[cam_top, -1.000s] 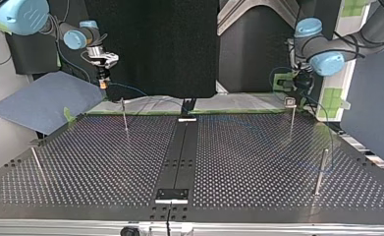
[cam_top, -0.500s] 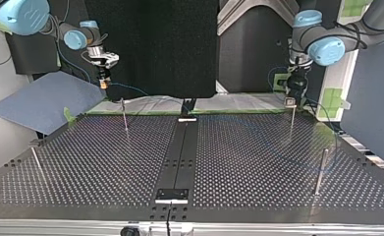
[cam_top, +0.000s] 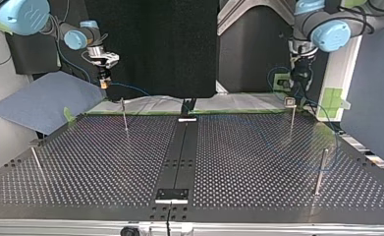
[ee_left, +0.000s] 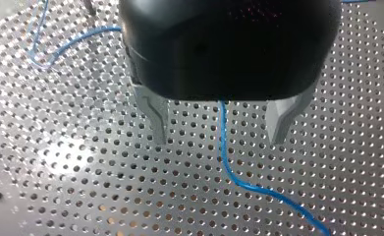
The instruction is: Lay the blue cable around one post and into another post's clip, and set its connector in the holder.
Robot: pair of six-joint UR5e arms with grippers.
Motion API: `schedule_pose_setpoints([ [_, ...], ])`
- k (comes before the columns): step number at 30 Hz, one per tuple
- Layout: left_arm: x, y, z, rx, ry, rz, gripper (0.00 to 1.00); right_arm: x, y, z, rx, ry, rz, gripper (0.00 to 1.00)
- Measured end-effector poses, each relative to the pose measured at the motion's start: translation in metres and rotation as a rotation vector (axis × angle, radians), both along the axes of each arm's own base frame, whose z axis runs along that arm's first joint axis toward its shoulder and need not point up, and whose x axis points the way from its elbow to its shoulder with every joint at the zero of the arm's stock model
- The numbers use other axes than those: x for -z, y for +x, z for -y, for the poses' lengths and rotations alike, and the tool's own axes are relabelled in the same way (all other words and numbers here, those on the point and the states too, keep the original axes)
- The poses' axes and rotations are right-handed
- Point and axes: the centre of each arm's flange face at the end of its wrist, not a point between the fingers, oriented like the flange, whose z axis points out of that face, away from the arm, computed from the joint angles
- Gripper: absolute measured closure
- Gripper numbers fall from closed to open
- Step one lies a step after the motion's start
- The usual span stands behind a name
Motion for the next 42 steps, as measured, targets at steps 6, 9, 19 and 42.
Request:
schedule_pose_setpoints([
  [6, -0.005, -0.017, 0.007, 0.024, 0.032, 0.0, 0.0, -0.001, 0.001, 0.001, -0.002, -0.003, 0.002, 1.0],
  [9, -0.009, -0.023, 0.01, 0.027, 0.059, 0.005, 0.0, -0.001, 0.002, 0.003, -0.004, -0.003, 0.0, 1.0],
  [19, -0.055, -0.017, -0.002, -0.033, 0.185, 0.052, 0.0, -0.002, 0.006, 0.005, -0.008, 0.001, -0.008, 1.0],
  [42, -0.196, -0.025, -0.016, -0.182, 0.454, 0.155, 0.0, -0.003, 0.012, 0.01, -0.005, 0.005, -0.04, 1.0],
])
